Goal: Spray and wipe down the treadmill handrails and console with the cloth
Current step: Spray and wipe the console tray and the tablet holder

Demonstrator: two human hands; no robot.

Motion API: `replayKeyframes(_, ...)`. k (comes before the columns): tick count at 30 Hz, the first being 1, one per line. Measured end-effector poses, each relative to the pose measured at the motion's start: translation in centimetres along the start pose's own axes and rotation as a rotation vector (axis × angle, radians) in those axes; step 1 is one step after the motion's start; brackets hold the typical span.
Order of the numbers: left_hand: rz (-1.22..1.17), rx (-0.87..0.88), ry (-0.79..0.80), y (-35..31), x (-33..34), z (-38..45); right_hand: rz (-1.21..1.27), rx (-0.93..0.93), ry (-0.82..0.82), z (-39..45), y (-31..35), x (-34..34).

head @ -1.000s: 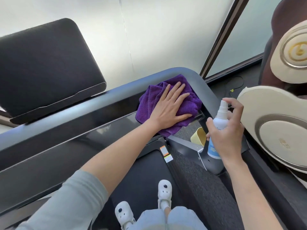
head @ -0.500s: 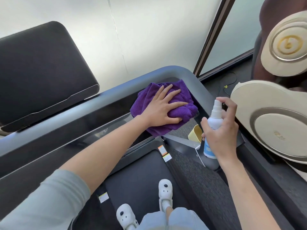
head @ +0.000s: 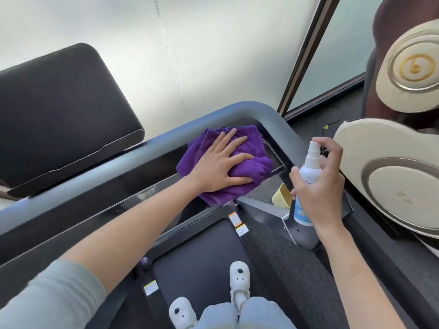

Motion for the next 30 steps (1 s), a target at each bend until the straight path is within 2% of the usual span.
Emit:
replayKeyframes(3,0.077,0.018,-0.037,1.4,-0.6,-1.3,0.009,0.002,-0.003,0.1,0.1,0.1)
replayKeyframes(9,0.092,-0.214,-0.099,-1.1,2.2,3.9,-0.006,0.004,-0.001,-0.3,-0.2,0.0)
replayKeyframes(12,0.057,-0.131,-0.084,-0.6,1.5,3.0,-0.007,0.001,0.002,-0.6,-0.1,-0.2)
replayKeyframes(21,0.005,-0.089,-0.096,1.9,-1.9,-5.8,-0.012,-0.079,0.03,-2.8,3.5,1.1)
replayKeyframes(30,0.0,-0.212,-0.139,4.9,-5.6,-17.9,0.004,-0.119,0.102,-8.3,8.6,5.5)
Point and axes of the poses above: each hand's wrist, its own z-axis towards the middle knuckle, its own x-axis out of the palm, y = z × x, the point moved 5 cm from there along z, towards the middle knuckle, and after that the axes turned 12 degrees about -z, right-handed, at the moved point
